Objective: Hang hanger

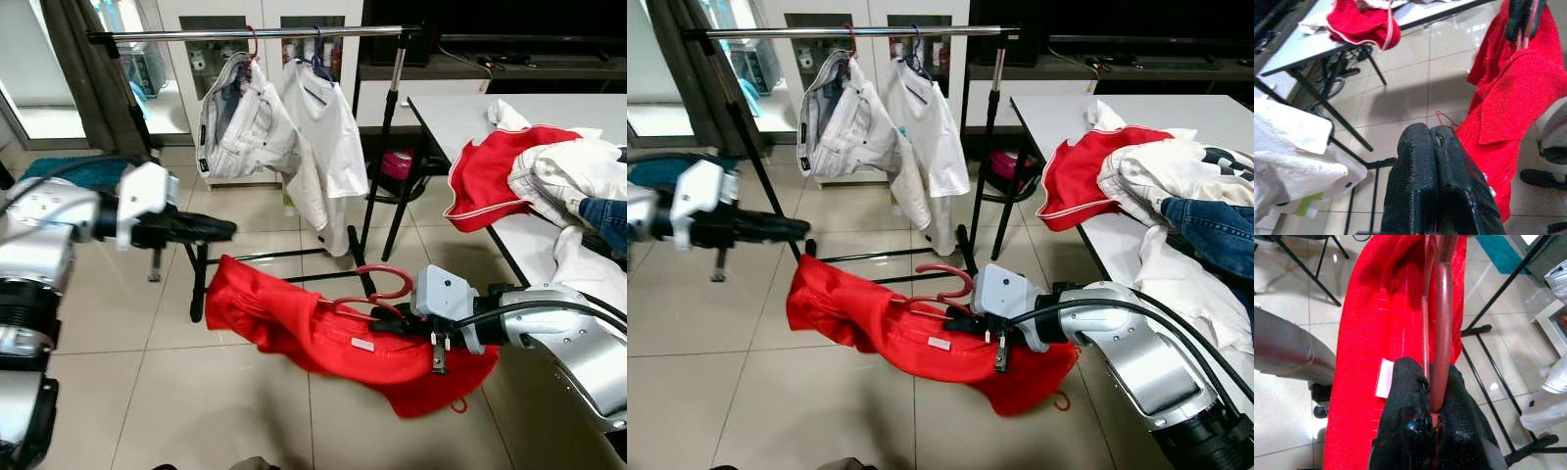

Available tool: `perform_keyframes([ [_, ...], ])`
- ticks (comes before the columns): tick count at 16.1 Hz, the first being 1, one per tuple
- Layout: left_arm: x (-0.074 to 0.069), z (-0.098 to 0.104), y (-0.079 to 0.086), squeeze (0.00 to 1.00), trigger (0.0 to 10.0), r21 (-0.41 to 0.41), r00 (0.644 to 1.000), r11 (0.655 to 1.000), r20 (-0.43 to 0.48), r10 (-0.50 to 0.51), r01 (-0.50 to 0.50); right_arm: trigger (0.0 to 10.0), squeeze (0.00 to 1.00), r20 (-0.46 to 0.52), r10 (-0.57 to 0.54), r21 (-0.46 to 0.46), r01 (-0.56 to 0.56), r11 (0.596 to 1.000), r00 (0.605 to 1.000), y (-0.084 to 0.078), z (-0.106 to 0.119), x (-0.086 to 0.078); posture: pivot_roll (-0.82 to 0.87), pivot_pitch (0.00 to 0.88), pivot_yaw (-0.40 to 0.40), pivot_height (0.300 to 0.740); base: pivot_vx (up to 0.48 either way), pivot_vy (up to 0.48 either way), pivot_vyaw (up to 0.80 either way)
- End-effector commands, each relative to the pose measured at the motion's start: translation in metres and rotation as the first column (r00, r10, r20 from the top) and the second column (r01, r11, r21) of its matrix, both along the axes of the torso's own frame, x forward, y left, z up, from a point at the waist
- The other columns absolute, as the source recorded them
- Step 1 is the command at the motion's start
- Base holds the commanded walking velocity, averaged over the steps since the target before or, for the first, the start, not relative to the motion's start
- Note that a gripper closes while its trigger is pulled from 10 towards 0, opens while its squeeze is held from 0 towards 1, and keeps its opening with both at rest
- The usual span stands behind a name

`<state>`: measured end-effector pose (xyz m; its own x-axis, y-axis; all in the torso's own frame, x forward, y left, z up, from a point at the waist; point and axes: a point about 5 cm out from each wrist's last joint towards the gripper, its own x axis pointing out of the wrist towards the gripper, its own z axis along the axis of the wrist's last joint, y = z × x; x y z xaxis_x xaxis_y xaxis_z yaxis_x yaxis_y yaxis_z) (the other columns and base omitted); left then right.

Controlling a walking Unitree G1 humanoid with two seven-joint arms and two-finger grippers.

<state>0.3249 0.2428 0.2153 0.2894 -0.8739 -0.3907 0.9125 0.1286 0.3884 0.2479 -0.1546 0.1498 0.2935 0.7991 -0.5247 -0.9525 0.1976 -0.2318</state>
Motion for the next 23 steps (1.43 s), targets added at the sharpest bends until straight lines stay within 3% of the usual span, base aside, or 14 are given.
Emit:
perform_keyframes([
  [1, -0.002, 0.005, 0.007, 0.00, 0.0, 0.039, 1.000, 0.999, 0.019, 0.015, -0.015, 10.0, 0.00, 0.042, -0.029, 0.010, 0.028, 1.000, 0.999, -0.004, 0.009, 0.001, -0.10, 0.000, 0.036, 0.740, 0.000, 0.000, 0.00],
  [3, -0.009, -0.006, 0.011, 0.00, 0.0, 0.120, 1.000, 0.993, 0.016, 0.006, -0.008, 10.0, 0.00, 0.049, -0.052, 0.011, 0.051, 0.999, 0.997, -0.005, 0.008, 0.001, -0.11, 0.000, 0.040, 0.740, 0.000, 0.000, 0.00],
  [4, -0.013, -0.019, 0.009, 0.00, 10.0, 0.111, 1.000, 0.994, -0.003, 0.003, -0.003, 10.0, 0.00, 0.070, -0.061, 0.008, 0.061, 0.998, 0.996, -0.003, 0.008, 0.000, -0.14, 0.000, 0.047, 0.740, 0.000, 0.000, 0.00],
  [5, -0.013, -0.022, 0.007, 0.00, 10.0, 0.097, 1.000, 0.995, -0.012, 0.001, 0.001, 10.0, 0.00, 0.077, -0.061, 0.007, 0.060, 0.998, 0.995, -0.001, 0.008, -0.001, -0.14, 0.000, 0.047, 0.740, 0.000, 0.000, 0.00],
  [6, -0.010, -0.021, 0.000, 1.00, 10.0, 0.029, 1.000, 1.000, 0.026, 0.008, -0.008, 10.0, 0.00, 0.085, -0.059, 0.014, 0.058, 0.998, 0.995, 0.002, 0.008, -0.001, -0.15, 0.000, 0.043, 0.740, 0.000, 0.000, 0.00],
  [7, -0.011, -0.021, -0.005, 1.00, 10.0, -0.016, 0.999, 1.000, 0.050, -0.002, 0.003, 10.0, 0.00, 0.109, -0.048, -0.003, 0.049, 0.999, 0.993, 0.004, 0.006, -0.002, -0.14, 0.000, 0.036, 0.740, 0.000, 0.000, 0.00],
  [12, -0.006, -0.005, -0.017, 1.00, 10.0, 0.001, 0.995, 0.999, 0.097, -0.039, 0.039, 10.0, 0.00, 0.169, -0.005, -0.040, 0.012, 0.999, 0.986, 0.014, 0.011, 0.006, -0.17, 0.000, 0.078, 0.740, 0.000, 0.000, 0.00],
  [14, -0.006, -0.012, -0.029, 1.00, 10.0, -0.004, 0.993, 0.997, 0.096, -0.071, 0.072, 10.0, 0.00, 0.177, -0.056, -0.093, 0.073, 0.993, 0.983, 0.001, -0.001, 0.010, -0.17, 0.000, 0.040, 0.740, 0.000, 0.000, 0.00],
  [15, -0.011, -0.011, -0.032, 1.00, 10.0, 0.011, 0.991, 0.994, 0.078, -0.109, 0.109, 10.0, 0.00, 0.160, -0.059, -0.011, 0.061, 0.998, 0.985, 0.007, 0.010, 0.005, -0.17, 0.000, 0.061, 0.740, 0.000, 0.000, 0.00],
  [17, -0.011, -0.017, -0.027, 1.00, 10.0, 0.040, 0.993, 0.994, 0.058, -0.102, 0.100, 10.0, 0.00, 0.208, -0.065, -0.045, 0.076, 0.996, 0.976, 0.005, 0.010, 0.007, -0.18, 0.000, 0.049, 0.740, 0.000, 0.000, 0.00],
  [19, -0.013, -0.027, -0.014, 1.00, 10.0, 0.062, 0.997, 0.997, 0.048, -0.052, 0.049, 10.0, 0.00, 0.254, -0.112, -0.023, 0.122, 0.992, 0.961, 0.006, 0.010, 0.014, -0.17, 0.000, 0.062, 0.740, 0.000, 0.000, 0.00],
  [21, -0.009, -0.026, -0.005, 1.00, 10.0, 0.127, 0.987, 0.992, 0.162, 0.000, -0.021, 10.0, 0.00, 0.309, -0.095, -0.002, 0.101, 0.995, 0.946, 0.006, 0.025, 0.017, -0.14, 0.000, 0.055, 0.740, 0.000, 0.000, 0.00],
  [23, -0.007, -0.026, -0.007, 0.00, 10.0, 0.156, 0.988, 0.988, 0.154, -0.028, 0.003, 10.0, 0.00, 0.308, -0.047, -0.061, 0.069, 0.996, 0.950, 0.007, 0.019, 0.014, -0.14, 0.000, 0.062, 0.740, 0.000, 0.000, 0.00],
])
